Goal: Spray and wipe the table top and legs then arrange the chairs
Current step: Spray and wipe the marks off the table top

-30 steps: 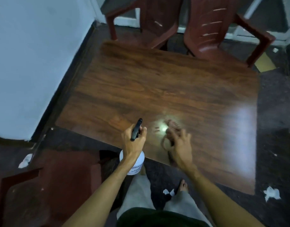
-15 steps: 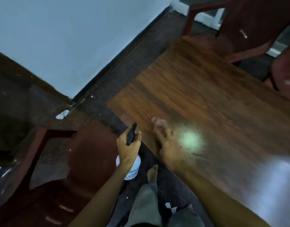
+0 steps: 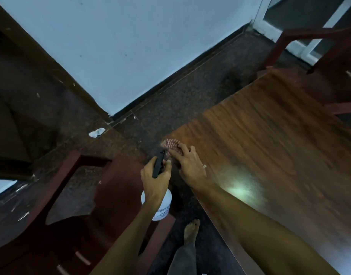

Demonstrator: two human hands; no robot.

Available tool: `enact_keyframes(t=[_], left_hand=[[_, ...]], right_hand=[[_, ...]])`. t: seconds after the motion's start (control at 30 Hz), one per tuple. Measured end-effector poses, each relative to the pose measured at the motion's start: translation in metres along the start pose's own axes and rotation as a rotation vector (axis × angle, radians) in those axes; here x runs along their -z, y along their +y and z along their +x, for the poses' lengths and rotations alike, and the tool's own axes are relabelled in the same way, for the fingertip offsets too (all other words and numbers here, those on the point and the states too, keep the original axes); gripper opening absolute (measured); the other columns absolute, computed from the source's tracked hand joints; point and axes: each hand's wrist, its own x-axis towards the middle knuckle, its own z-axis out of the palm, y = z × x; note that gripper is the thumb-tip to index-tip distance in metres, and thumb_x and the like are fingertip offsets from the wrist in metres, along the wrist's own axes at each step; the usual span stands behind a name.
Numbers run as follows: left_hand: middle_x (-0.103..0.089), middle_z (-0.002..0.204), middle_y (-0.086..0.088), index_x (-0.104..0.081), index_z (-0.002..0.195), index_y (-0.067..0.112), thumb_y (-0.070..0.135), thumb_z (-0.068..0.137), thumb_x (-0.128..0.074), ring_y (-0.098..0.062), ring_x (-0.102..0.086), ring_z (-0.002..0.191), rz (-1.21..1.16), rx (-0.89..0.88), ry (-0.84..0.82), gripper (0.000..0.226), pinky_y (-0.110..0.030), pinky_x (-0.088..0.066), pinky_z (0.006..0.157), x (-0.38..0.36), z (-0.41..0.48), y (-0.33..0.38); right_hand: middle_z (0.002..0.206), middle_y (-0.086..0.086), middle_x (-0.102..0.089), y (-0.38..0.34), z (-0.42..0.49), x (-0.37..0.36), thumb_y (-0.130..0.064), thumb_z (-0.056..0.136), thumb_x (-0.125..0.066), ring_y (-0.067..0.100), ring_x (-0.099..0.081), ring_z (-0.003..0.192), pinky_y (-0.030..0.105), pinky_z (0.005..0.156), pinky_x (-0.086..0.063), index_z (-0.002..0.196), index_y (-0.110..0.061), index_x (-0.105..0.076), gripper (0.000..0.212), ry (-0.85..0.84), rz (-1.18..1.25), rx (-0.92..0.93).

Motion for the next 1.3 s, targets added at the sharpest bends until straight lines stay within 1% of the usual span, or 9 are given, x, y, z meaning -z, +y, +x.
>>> enact_keyframes(t=[0.2,0.3,0.37,0.53,0.67,0.83,0.97,1.13,1.3], left_hand=[[-0.061,0.06,-0.002,-0.065,0.072,0.016,0.013,0.091,-0.075,-0.02,-0.059,0.059,-0.024,-0.082,0.022,0.021,-0.019,-0.045,0.054,0.001,0.025,0.02],[-0.06,0.059,-0.006,-0.063,0.071,0.014,0.015,0.091,-0.075,-0.024,-0.057,0.056,-0.046,-0.123,-0.014,0.024,-0.027,-0.046,0.054,-0.014,0.041,0.04],[-0.059,0.059,-0.01,-0.063,0.071,0.011,0.014,0.091,-0.075,-0.027,-0.056,0.056,-0.049,-0.156,-0.043,0.024,-0.026,-0.045,0.053,-0.028,0.05,0.059],[-0.06,0.058,-0.008,-0.063,0.069,0.01,0.012,0.089,-0.076,-0.027,-0.058,0.056,-0.042,-0.248,-0.156,0.024,-0.032,-0.049,0.055,-0.07,0.064,0.105],[-0.065,0.06,-0.004,-0.066,0.071,0.012,0.015,0.089,-0.077,-0.022,-0.063,0.059,-0.025,-0.32,-0.217,0.021,-0.029,-0.052,0.059,-0.103,0.084,0.136],[-0.065,0.062,0.0,-0.067,0.074,0.016,0.016,0.089,-0.077,-0.018,-0.063,0.059,-0.01,-0.381,-0.297,0.018,-0.03,-0.055,0.06,-0.144,0.104,0.156],[-0.065,0.061,0.002,-0.066,0.073,0.016,0.016,0.089,-0.077,-0.015,-0.064,0.057,-0.003,-0.415,-0.312,0.019,-0.033,-0.056,0.059,-0.169,0.112,0.169],[-0.064,0.061,-0.002,-0.065,0.074,0.014,0.018,0.089,-0.076,-0.02,-0.062,0.055,-0.012,-0.473,-0.348,0.019,-0.045,-0.057,0.059,-0.199,0.121,0.183],[-0.064,0.059,0.001,-0.066,0.071,0.018,0.014,0.088,-0.078,-0.013,-0.064,0.058,-0.032,-0.521,-0.338,0.021,-0.029,-0.055,0.057,-0.226,0.125,0.196]], right_hand=[[0.153,0.009,-0.03,0.023,0.065,0.014,-0.007,0.078,-0.068,0.033,-0.04,0.117,0.044,0.094,-0.046,0.149,-0.029,-0.038,0.08,0.003,-0.071,0.073],[0.152,0.004,-0.031,0.091,0.072,0.046,-0.002,0.072,-0.064,0.03,-0.037,0.115,0.044,0.099,-0.044,0.148,-0.031,-0.039,0.085,0.183,-0.035,-0.221],[0.149,0.006,-0.031,0.126,0.068,0.066,0.0,0.073,-0.061,0.03,-0.034,0.114,0.049,0.101,-0.044,0.15,-0.029,-0.038,0.086,0.185,-0.033,-0.386],[0.154,0.003,-0.021,0.143,0.036,0.076,-0.003,0.078,-0.061,0.028,-0.033,0.12,0.037,0.099,-0.043,0.154,-0.035,-0.03,0.088,0.057,-0.1,-0.2],[0.144,0.007,-0.035,0.191,0.069,0.1,0.0,0.073,-0.056,0.029,-0.037,0.109,0.043,0.099,-0.045,0.148,-0.029,-0.042,0.082,0.301,0.006,-0.539],[0.149,0.007,-0.031,0.199,0.094,0.094,-0.001,0.076,-0.057,0.031,-0.037,0.115,0.042,0.098,-0.042,0.15,-0.029,-0.039,0.082,0.196,-0.076,-0.23],[0.142,0.011,-0.039,0.254,0.104,0.124,-0.002,0.074,-0.057,0.035,-0.038,0.11,0.045,0.095,-0.044,0.147,-0.027,-0.044,0.078,0.342,-0.044,-0.578],[0.148,0.009,-0.034,0.269,0.106,0.128,-0.001,0.078,-0.056,0.032,-0.037,0.112,0.043,0.094,-0.044,0.149,-0.027,-0.041,0.078,0.222,-0.137,-0.32],[0.149,0.011,-0.034,0.328,0.151,0.163,-0.006,0.082,-0.057,0.037,-0.036,0.119,0.047,0.102,-0.041,0.148,-0.023,-0.043,0.07,0.353,-0.116,-0.53]])
